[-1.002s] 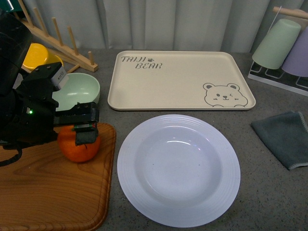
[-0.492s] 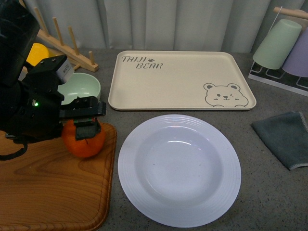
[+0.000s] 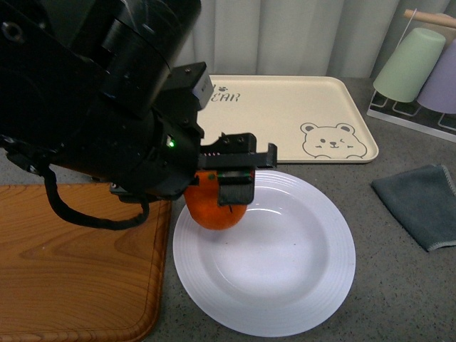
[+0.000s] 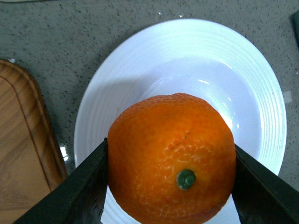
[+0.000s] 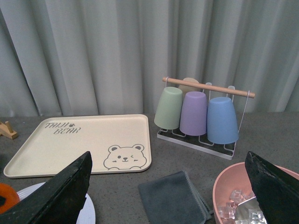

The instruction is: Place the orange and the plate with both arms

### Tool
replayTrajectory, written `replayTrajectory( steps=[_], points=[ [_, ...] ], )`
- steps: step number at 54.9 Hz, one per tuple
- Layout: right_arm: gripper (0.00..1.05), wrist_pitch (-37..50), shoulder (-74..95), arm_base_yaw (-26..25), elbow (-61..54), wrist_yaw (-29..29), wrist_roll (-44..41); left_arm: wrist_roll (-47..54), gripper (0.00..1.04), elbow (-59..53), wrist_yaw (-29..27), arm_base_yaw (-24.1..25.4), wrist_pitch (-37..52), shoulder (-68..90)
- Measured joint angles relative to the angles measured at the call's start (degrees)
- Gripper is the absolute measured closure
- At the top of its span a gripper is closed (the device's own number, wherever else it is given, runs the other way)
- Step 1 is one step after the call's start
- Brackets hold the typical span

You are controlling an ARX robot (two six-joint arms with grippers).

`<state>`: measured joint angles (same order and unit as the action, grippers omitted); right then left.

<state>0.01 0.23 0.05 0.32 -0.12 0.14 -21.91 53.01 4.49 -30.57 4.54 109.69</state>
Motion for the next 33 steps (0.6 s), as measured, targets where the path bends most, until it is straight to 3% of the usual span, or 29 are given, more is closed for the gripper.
replayTrajectory(
  steps=[23,33],
  points=[
    [0.09,0.0,0.0,-0.02,0.0,0.0,0.0,-5.97,0.4,2.75,0.04,-6.21,-1.36,3.34],
    [0.09,0.0,0.0,-0.02,0.0,0.0,0.0,-7.19,0.39,2.78,-0.5,-6.69,-1.77,3.98]
  ],
)
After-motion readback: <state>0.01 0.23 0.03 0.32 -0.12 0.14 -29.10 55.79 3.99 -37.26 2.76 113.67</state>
